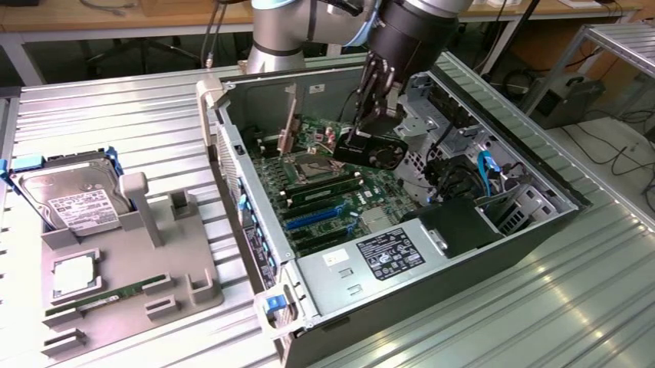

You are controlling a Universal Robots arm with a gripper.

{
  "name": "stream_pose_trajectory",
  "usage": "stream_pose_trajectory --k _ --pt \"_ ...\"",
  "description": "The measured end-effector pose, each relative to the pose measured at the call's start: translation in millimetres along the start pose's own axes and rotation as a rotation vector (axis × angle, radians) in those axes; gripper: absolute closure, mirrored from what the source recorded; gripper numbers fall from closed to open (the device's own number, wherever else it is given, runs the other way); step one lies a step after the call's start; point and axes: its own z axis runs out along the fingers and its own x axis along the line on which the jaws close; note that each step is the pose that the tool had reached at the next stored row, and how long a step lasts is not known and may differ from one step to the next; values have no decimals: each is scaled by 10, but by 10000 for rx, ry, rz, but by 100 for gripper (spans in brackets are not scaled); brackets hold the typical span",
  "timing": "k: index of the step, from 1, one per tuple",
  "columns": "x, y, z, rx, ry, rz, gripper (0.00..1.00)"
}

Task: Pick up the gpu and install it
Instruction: 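Insert the gpu into the slot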

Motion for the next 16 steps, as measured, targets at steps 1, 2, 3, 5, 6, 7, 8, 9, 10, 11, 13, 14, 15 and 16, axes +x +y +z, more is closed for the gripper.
stream_pose_trajectory --k 1,2,3,5,6,7,8,9,10,11,13,14,15,16 --pt "0 -1 3 10 23 -172 74" --pt "0 -1 4 28 39 -330 74" --pt "0 0 4 50 43 -445 74" --pt "0 -1 5 108 31 -676 74" --pt "0 -1 5 139 21 -788 74" --pt "0 -1 6 171 9 -894 74" --pt "0 -1 6 206 -4 -1015 74" --pt "0 -1 6 240 -15 -1138 74" --pt "0 -1 5 287 -23 -1351 74" --pt "0 -1 6 314 -11 -1543 74" --pt "0 -1 9 345 20 -1853 74" --pt "0 -2 11 360 35 -2006 74" --pt "0 -2 13 377 52 -2168 74" --pt "0 -2 15 394 65 -2320 74"
